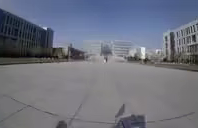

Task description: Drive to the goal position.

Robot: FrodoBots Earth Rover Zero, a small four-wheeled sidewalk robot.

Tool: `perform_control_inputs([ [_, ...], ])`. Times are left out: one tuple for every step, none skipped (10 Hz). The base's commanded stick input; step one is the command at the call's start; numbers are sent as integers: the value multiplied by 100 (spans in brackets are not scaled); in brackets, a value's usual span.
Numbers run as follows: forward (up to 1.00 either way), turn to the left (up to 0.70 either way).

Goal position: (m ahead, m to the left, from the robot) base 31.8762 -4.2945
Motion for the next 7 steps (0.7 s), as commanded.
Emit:
perform_control_inputs([
  [100,0],
  [100,0],
  [100,0],
  [100,0],
  [100,0],
  [100,0],
  [100,0],
])
